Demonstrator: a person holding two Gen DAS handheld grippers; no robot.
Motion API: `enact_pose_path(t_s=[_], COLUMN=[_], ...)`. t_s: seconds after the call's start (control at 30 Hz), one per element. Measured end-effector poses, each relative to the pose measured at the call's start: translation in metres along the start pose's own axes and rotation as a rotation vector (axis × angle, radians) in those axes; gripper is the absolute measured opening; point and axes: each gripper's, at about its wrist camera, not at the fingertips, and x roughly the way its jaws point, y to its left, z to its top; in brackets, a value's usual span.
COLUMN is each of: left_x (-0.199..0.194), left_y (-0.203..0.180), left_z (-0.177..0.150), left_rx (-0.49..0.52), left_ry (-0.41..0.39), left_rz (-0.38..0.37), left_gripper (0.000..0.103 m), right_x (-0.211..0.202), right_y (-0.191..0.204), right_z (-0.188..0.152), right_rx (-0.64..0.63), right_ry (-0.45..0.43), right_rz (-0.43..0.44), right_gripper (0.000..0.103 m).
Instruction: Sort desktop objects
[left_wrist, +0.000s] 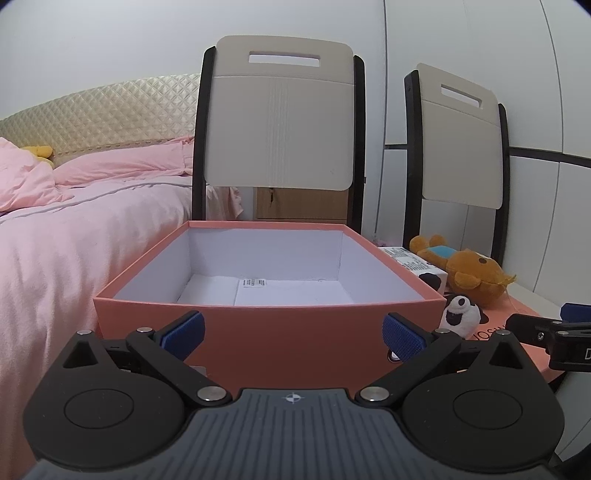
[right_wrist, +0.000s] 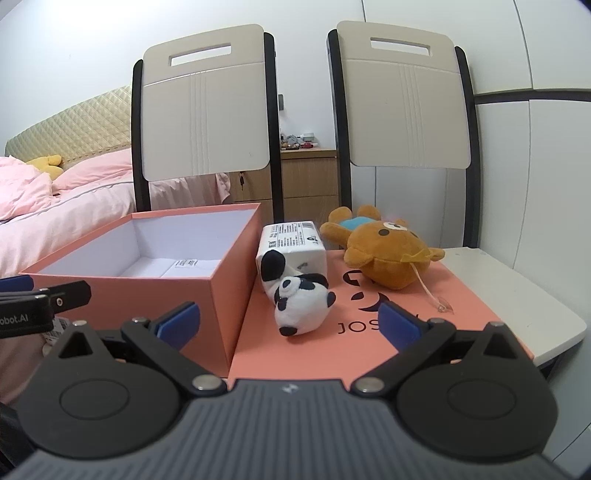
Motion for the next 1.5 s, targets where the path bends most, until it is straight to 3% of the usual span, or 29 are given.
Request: enact_pose_path(t_s=[0.23,0.33,0.6,1.2,1.5], left_x=[0.012,-0.006,-0.007,-0.010,-0.009], left_y=[0.001,-0.004,-0.002,-0.004,0.002], left_z=[0.003,-0.002,-0.004,-0.006,-0.006], left_rx=[-0.016,0.007,-0.016,0.008,-0.034], left_ry=[0.003,-0.057,-0.087,-0.054,-0.045], left_rz=[0.001,0.012,0.002,-0.032,-0.009], left_gripper=[0.103,0.103,0.103,0.103,0.103], right_x=[0.002,0.002,0.004,0.013,0.014], right_y=[-0.001,-0.001,0.002,0.003,0.008], right_z=[-0.001,-0.005,-0.003,-0.005,-0.005], right_rx=[0.009,0.001,-0.009,0.029,0.012], right_ry=[0.005,-0.022,-0.060,-0.056,-0.065], right_rz=[0.006,0.013,0.007,0.022,0.029], right_gripper=[0.103,0.103,0.103,0.103,0.103])
